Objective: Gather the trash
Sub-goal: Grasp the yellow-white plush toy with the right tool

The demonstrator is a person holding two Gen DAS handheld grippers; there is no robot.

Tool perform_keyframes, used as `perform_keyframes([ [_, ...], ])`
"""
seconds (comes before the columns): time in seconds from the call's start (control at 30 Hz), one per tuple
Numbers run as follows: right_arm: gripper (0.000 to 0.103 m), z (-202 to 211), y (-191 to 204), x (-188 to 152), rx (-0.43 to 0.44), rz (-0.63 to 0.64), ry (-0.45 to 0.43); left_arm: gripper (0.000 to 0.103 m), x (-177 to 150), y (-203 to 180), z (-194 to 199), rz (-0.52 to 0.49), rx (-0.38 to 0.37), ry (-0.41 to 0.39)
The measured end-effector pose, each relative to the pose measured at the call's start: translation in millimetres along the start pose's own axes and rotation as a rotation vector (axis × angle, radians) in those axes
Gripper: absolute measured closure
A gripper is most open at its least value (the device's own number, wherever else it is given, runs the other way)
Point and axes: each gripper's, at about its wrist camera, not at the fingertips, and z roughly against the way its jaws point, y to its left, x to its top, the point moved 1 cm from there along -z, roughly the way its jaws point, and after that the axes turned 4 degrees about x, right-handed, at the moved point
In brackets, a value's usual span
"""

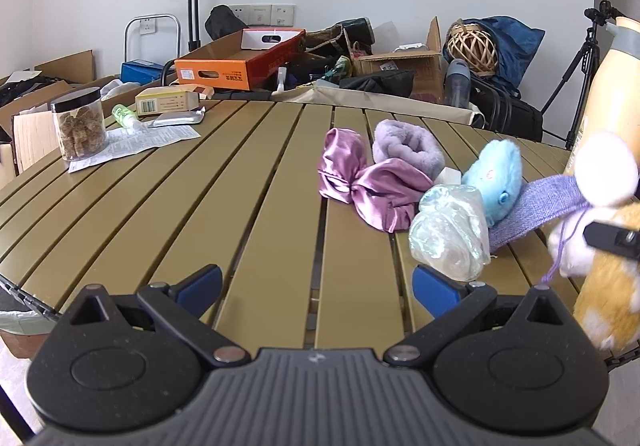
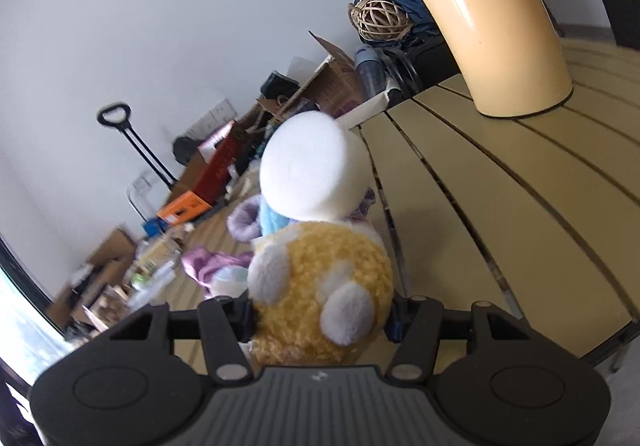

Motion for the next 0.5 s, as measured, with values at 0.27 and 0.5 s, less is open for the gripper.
perform_keyframes([
  [0.27, 0.047, 12.6, 15.7, 9.3, 0.019, 0.092, -0.097, 0.0, -1.9, -5.6, 0.4, -0.009, -0.005, 0.003],
  [0.5, 0.047, -4.1, 31.7, 1.2, 0.032, 0.176, -0.026, 0.0, -1.0, -5.9, 0.7, -0.009, -0.007, 0.001],
])
